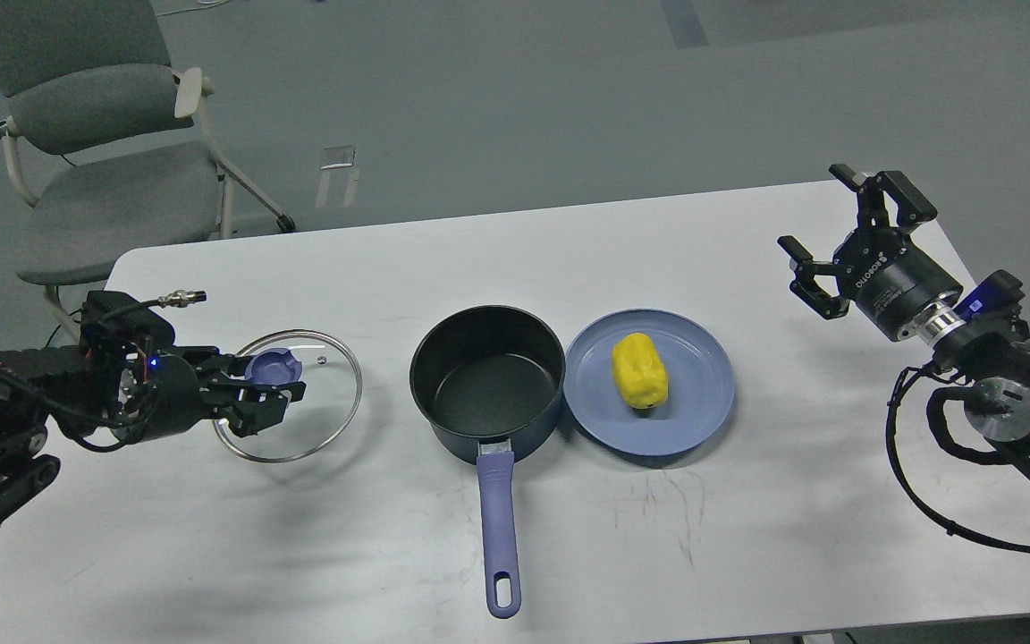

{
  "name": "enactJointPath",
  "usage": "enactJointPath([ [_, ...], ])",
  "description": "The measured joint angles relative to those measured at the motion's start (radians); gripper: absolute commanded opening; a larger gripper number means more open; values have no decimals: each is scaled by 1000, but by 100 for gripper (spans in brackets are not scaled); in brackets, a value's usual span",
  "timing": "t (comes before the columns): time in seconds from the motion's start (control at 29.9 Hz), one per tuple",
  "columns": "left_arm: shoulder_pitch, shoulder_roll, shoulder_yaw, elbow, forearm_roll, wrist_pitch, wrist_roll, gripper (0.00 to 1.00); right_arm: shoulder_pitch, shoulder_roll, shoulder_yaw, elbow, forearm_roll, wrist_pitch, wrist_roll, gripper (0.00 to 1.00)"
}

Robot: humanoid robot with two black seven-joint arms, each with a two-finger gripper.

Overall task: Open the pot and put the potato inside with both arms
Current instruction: 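Set the glass lid on the table beside the pot and release, then raise the left gripper away and move the right gripper toward the potato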

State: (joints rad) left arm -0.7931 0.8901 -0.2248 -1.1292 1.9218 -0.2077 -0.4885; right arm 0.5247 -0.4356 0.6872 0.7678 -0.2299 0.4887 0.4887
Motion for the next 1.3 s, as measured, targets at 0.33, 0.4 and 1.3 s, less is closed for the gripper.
enactJointPath([
  [0.33,14,-83,4,109,3,9,0,26,-4,-15,0,1,1,0,0,100],
  [0.4,17,-86,4,119,3,15,0,28,-6,-15,1,1,1,0,0,100],
  [1.3,-74,-84,-8,167,-315,-18,0,98,84,-102,-37,26,-82,0,0,100],
])
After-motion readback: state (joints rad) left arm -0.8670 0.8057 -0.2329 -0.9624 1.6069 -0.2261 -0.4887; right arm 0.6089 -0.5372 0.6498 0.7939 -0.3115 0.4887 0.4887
